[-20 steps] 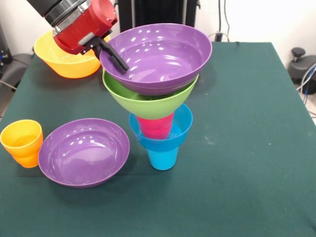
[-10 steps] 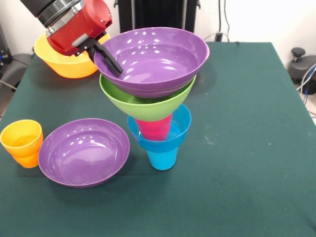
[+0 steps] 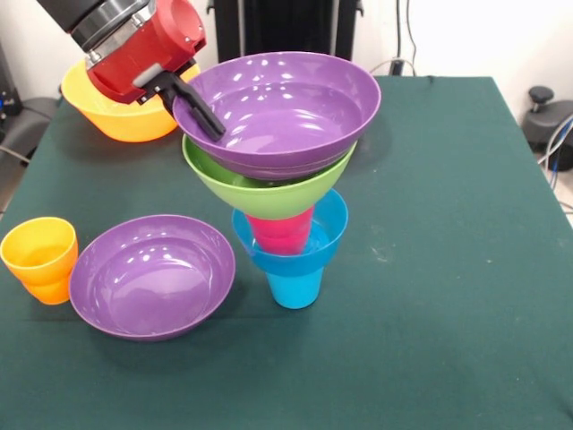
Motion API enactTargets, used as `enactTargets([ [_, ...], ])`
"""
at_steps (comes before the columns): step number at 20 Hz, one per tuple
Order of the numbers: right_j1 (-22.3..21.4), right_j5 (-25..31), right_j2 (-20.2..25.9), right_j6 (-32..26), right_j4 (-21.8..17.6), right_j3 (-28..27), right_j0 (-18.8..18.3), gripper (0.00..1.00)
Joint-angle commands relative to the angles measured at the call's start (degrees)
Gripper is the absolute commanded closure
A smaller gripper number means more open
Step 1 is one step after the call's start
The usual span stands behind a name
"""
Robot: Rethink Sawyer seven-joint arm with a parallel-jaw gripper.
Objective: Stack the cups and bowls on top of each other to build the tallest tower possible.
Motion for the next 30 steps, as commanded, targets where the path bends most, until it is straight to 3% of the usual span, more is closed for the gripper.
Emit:
enactTargets([
  [1,1.87,-2.10,-3.97,-0.29,-2.94,-2.42,3.31,1.00],
  [15,1.81,-2.13,-4.68,-0.97,-4.03,-2.95,3.29,1.00],
  [25,1.98,2.43,-5.30,-4.24,-4.35,-6.66,3.04,1.00],
  [30,2.03,0.69,-4.87,-2.68,-4.47,-5.96,3.24,1.00],
])
